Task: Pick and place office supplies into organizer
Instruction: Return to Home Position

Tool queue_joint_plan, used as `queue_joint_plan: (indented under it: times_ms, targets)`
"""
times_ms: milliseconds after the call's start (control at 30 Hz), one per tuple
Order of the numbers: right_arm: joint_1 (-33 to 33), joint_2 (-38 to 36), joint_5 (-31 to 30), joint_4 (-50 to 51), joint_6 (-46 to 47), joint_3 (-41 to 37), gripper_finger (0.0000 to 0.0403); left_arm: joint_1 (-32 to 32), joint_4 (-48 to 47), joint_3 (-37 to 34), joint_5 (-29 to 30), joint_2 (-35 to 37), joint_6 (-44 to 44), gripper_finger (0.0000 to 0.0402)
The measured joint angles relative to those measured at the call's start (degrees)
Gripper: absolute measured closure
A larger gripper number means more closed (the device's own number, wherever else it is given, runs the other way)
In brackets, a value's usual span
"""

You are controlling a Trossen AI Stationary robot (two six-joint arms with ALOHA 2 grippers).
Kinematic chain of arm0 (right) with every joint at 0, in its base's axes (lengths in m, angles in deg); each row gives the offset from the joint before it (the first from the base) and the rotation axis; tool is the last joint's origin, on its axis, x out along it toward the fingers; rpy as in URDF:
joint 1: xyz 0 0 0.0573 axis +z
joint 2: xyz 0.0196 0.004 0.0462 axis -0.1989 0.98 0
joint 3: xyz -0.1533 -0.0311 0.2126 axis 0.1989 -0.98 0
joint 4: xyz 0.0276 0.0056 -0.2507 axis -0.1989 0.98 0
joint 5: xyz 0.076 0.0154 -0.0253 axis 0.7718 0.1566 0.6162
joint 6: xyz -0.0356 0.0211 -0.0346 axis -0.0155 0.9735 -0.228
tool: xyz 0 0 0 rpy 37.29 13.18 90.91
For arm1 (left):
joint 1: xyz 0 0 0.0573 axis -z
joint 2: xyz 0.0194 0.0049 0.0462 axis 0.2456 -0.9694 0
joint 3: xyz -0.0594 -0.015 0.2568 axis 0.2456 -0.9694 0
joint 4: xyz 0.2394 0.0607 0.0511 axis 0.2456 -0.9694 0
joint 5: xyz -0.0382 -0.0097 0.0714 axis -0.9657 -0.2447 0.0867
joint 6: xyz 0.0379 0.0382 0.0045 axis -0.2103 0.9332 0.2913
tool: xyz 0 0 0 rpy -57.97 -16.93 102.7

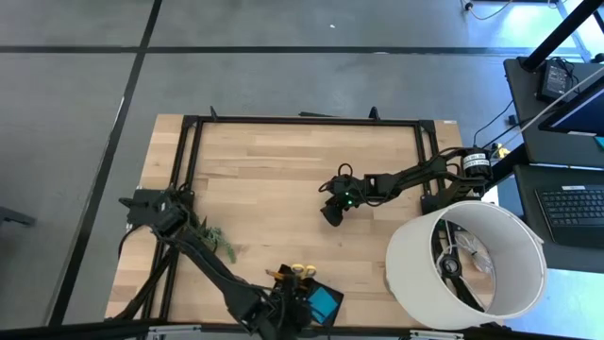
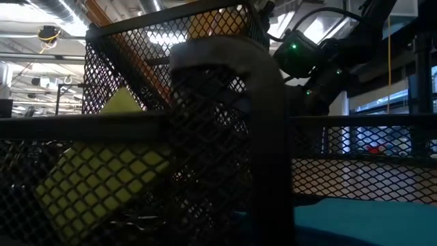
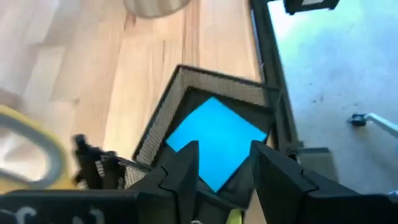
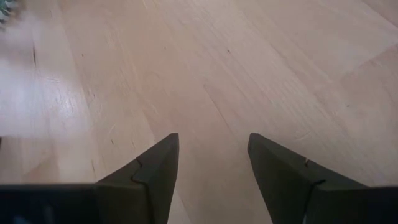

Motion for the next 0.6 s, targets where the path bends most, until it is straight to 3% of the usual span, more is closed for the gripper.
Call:
queue_joint_plan:
  times_ms: [167,433,600]
  targets:
    - [0.0,0.0,-0.01,0.01,-0.11,0.02,0.0203,1.52,-1.79,0.02,2.31,4.85,1.97,0.0271]
    - [0.02,0.0,0.07,0.02,-4.57,0.02,0.0203,3.67,-10.43,0.03,16.32,13.43,9.92,0.0285]
    - [0.39,0.02,-0.08,-0.57,-4.47,0.0,0.0203,4.96,-11.15,0.12,17.0,16.63,11.6,0.029]
